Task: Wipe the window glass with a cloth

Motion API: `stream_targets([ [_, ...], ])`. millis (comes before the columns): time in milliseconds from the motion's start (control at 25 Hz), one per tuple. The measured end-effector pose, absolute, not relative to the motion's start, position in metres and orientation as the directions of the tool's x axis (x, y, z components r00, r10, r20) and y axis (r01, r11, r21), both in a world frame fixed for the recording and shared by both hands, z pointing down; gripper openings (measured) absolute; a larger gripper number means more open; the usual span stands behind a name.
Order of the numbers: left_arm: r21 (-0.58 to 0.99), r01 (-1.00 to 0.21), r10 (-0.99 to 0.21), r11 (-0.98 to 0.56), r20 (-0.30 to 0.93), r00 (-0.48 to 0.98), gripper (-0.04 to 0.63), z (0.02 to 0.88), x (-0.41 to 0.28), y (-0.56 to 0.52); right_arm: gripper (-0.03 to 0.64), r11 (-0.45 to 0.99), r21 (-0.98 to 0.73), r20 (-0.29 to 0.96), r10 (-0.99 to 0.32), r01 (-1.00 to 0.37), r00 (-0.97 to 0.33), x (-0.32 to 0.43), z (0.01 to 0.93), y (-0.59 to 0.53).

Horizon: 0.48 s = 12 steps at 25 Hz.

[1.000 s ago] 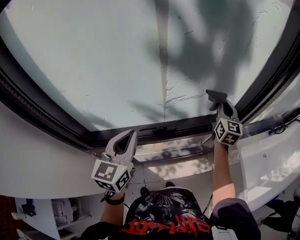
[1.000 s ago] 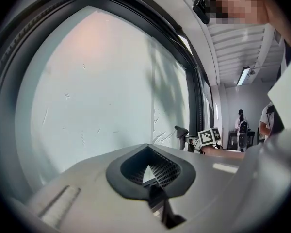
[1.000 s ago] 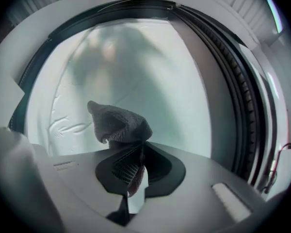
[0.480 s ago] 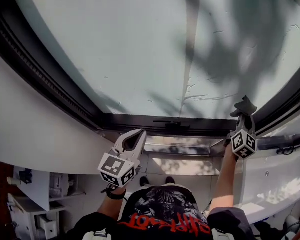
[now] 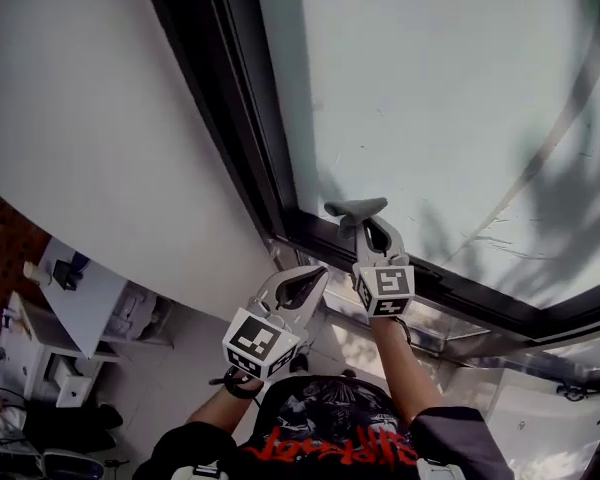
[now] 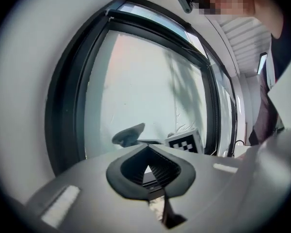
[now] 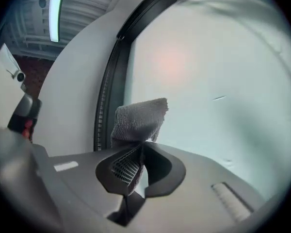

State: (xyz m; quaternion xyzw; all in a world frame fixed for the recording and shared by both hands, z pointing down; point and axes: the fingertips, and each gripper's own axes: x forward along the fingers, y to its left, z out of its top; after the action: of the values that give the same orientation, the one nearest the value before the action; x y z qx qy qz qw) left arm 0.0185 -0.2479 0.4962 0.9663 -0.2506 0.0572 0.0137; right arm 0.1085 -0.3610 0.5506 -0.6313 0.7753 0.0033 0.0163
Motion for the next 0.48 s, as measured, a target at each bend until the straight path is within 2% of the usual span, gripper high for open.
stream_targets([
  [120, 0.001, -0.514, -0.511, -0.858, 0.107, 0.853, 0.006, 0.495, -0.014, -0.255, 0.017, 0.284, 0.007, 0.038, -0.958, -0.959, -0.283, 0.039, 0.561, -0.410],
  [240, 0.012, -0.523, -0.519, -0.852, 0.114, 0.847, 0.006, 0.497, -0.038, -0.260, 0.017, 0.310, 0.005, 0.114, -0.945, -0.951, -0.308, -0.002, 0.574, -0.446],
  [480, 0.042, -0.517, -0.511, -0.855, 0.108, 0.853, 0.006, 0.500, -0.056, -0.265, 0.017, 0.248, 0.003, 0.161, -0.956, -0.969, -0.244, 0.005, 0.583, -0.472],
])
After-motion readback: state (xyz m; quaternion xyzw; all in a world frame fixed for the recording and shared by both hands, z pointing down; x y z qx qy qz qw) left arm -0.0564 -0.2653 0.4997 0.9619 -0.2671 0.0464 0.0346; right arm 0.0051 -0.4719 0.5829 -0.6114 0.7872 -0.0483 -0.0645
